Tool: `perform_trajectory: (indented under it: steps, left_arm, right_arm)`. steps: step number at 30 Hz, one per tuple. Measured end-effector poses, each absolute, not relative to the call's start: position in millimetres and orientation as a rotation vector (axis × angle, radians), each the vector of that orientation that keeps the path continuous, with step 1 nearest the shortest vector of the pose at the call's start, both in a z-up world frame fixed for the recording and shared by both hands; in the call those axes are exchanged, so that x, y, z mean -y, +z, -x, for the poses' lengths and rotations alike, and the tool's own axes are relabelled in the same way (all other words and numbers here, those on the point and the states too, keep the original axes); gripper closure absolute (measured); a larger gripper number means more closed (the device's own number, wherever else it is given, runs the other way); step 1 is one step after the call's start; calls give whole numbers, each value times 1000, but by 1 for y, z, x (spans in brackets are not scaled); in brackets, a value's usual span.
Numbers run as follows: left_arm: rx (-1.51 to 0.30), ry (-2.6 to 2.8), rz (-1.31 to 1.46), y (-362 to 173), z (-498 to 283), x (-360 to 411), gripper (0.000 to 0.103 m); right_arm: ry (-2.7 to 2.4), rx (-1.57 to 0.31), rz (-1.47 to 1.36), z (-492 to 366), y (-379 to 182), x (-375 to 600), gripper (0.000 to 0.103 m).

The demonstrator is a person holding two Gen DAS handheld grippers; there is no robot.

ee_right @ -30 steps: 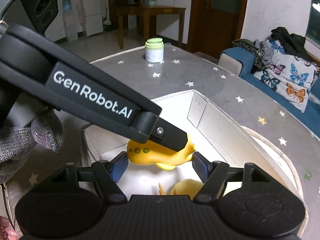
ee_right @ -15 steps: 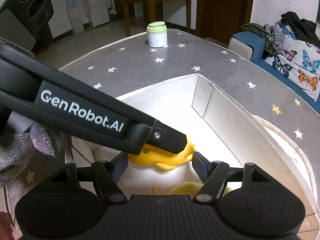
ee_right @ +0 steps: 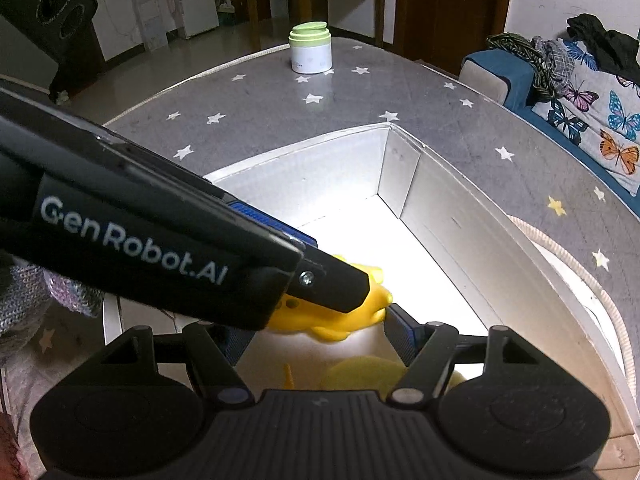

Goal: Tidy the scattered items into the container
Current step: 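Lift the yellow plastic toy over the box rim and lower it inside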

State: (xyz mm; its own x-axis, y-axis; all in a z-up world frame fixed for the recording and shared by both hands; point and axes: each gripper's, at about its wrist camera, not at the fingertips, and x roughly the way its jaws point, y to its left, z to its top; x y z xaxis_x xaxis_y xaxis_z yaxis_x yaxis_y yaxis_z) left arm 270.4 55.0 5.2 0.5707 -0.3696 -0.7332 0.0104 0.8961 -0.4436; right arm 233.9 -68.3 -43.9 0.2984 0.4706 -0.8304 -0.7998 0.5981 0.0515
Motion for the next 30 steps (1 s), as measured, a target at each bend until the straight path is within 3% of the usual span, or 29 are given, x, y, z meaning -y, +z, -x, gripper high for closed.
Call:
perform_trajectory:
  steps: [30]
  left_arm:
    - [-952, -234, 418, 0, -273, -53, 67]
  right_arm:
    - [859, -967, 427, -241, -50, 65, 29]
